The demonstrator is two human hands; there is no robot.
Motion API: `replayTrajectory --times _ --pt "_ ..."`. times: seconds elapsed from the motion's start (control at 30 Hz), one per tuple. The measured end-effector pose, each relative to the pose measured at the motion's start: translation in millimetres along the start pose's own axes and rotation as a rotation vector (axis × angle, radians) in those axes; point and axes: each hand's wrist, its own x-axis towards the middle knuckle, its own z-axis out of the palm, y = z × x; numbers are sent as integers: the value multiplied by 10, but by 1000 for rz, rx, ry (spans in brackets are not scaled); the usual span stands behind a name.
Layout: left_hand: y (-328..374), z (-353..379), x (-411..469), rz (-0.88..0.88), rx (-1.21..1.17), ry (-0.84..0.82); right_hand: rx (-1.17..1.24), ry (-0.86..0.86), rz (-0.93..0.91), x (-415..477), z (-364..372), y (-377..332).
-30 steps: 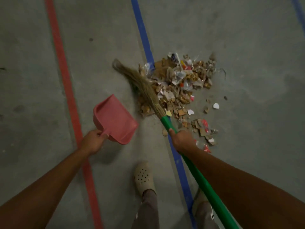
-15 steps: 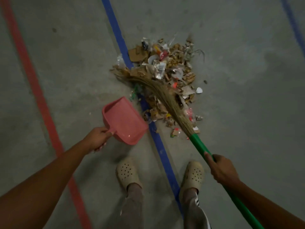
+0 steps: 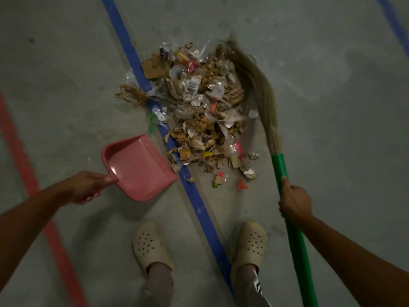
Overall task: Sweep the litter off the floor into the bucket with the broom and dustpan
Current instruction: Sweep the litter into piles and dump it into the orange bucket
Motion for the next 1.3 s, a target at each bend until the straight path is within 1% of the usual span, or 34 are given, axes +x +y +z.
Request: replayTrajectory --times 0.03,0.1,0.2,0.27,0.33,0.47,0.53,0.63,0.7,0.83,0.93,1.03,1.17,1.3 --pt "12 33 59 1 -2 2 6 -15 42 123 92 -44" --pt "55 116 168 24 3 9 -60 -42 43 299 275 -66" --pt "222 316 314 76 32 1 -218 -71 -103 316 462 8" --pt "387 491 386 125 8 -19 -308 -103 -198 228 508 112" --pt "561 668 454 163 -19 -21 -366 -122 -241 136 491 236" --pt "847 903 574 187 -37 -9 -310 -63 -225 45 358 504" --pt "920 919 625 144 -22 -6 -225 -46 -164 63 301 518" --pt "1054 912 660 88 -1 -14 -82 -58 -33 169 306 317" --pt "1174 919 665 74 -5 -30 -33 -72 1 252 377 107" --pt "1422 961 668 34 0 -57 -29 -125 -113 246 616 -292" --pt "1581 1055 669 47 -5 -36 -119 -186 -183 112 793 -428" --pt "1638 1152 662 73 3 14 -232 -204 -241 -31 885 -327" --pt "1466 1241 673 149 8 97 -345 -236 -309 -155 765 -128" --pt "1149 1423 640 254 -42 144 -372 -148 -342 -160 585 80"
